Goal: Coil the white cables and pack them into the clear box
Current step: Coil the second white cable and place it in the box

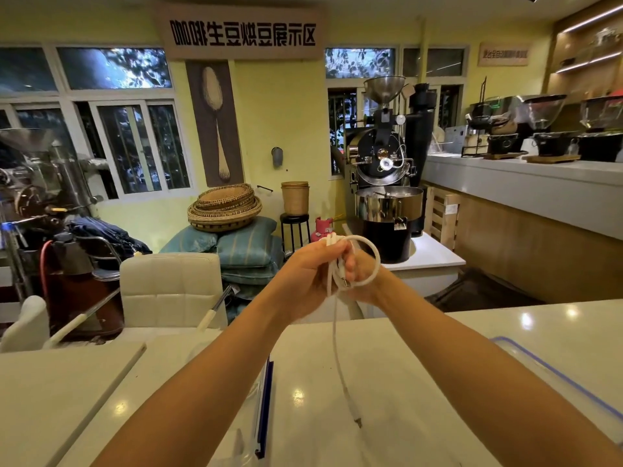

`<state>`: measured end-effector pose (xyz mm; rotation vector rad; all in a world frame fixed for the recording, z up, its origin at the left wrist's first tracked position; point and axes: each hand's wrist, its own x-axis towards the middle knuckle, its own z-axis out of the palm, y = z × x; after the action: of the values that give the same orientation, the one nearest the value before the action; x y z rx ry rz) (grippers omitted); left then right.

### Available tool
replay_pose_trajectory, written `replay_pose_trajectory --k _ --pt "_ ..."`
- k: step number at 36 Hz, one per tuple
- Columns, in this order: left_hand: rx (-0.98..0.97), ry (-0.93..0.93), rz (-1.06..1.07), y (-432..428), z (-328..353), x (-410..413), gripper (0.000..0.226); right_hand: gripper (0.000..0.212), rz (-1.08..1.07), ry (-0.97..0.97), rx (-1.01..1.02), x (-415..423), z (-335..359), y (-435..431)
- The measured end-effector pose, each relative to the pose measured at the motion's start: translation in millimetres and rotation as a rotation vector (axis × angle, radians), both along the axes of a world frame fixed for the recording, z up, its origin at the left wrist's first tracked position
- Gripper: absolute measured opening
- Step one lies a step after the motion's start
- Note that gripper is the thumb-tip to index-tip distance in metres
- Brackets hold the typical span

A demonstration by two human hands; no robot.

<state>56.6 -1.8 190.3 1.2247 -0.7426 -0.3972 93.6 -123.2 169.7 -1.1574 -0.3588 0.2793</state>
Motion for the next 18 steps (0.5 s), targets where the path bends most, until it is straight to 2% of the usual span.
replay_pose_trajectory --k 3,6,9,14,18 --pt "-0.016 0.024 0.141 -3 0 6 0.031 0.026 -0.027 0.011 0.052 -4 -11 18" --pt "0.007 -0.010 0.359 -3 -1 13 0.031 0.038 -0.129 0.083 -0.066 -7 -23 29" --pt "0.096 -0.098 0.530 0 -3 21 0.033 0.031 -0.101 0.114 -0.161 -15 -30 38" --pt "0.248 -0.192 0.625 11 -6 31 0.034 0.026 -0.047 0.110 -0.310 -28 -35 41" --pt "0.301 -0.298 0.717 17 -8 38 0.037 0.027 -0.028 0.052 -0.540 -36 -37 45"
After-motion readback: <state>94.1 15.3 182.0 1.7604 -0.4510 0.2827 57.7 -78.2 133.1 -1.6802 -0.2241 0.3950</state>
